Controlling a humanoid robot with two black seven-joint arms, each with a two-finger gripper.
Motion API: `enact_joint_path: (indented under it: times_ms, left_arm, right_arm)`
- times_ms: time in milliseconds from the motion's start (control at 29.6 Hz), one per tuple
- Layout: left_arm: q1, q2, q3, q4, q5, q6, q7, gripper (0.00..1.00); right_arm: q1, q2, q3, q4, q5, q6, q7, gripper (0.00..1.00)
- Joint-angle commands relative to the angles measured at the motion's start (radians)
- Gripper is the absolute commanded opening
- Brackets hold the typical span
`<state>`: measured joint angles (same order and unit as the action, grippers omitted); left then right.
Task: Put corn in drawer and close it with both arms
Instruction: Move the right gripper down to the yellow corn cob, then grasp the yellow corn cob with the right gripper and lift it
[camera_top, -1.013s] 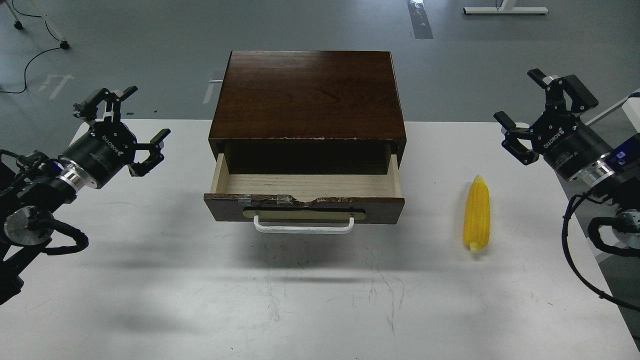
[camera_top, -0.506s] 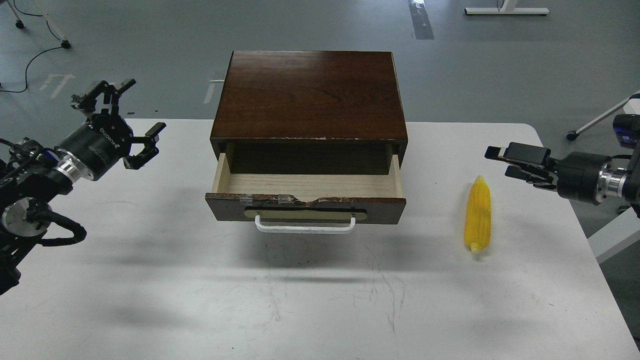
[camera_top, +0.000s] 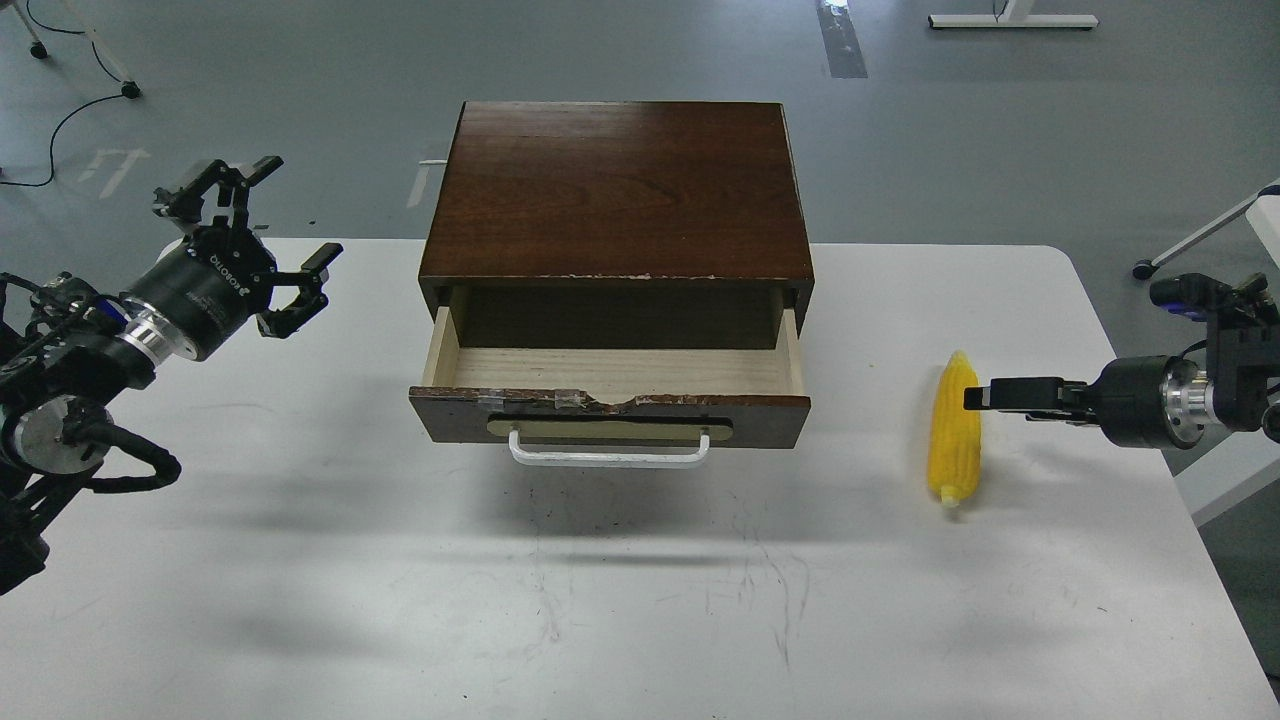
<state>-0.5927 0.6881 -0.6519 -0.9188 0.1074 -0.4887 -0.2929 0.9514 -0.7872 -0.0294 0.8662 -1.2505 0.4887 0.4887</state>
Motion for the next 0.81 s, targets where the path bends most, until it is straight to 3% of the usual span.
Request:
enact_joint_path:
  times_ms: [0,439,540,608,642,675,743,777]
  left_arm:
    - [0.001,-0.002,0.0,0.0,0.001,0.0,0.0,0.98]
    - [0.001,-0.002,0.001,0.0,0.001,0.0,0.0,0.98]
    - [0.001,-0.001,0.001,0.0,0.001,0.0,0.001,0.98]
    - [0.001,-0.002,0.001,0.0,0.005,0.0,0.0,0.98]
    - [0.001,-0.002,0.001,0.0,0.008,0.0,0.0,0.98]
    - [0.001,-0.004,0.001,0.0,0.017,0.0,0.0,0.98]
    - [0.001,-0.005,0.001,0.0,0.027,0.0,0.0,0.98]
    - [0.002,-0.004,0.001,0.0,0.031,0.0,0.0,0.98]
  right_arm:
    - [0.001,0.031,-0.006,-0.024,0.0,0.0,0.0,1.0]
    - [0.004,0.132,-0.07,-0.124,0.0,0.0,0.0,0.91]
    - [0.007,0.135,-0.072,-0.124,0.002,0.0,0.0,0.85]
    - [0.007,0.143,-0.073,-0.125,0.0,0.0,0.0,0.73]
    - [0.007,0.143,-0.075,-0.127,0.0,0.0,0.0,0.64]
    - [0.007,0.144,-0.075,-0.133,0.0,0.0,0.0,0.47]
    - [0.007,0.149,-0.075,-0.139,0.0,0.0,0.0,0.36]
    - [0.007,0.155,-0.075,-0.139,0.0,0.0,0.0,0.24]
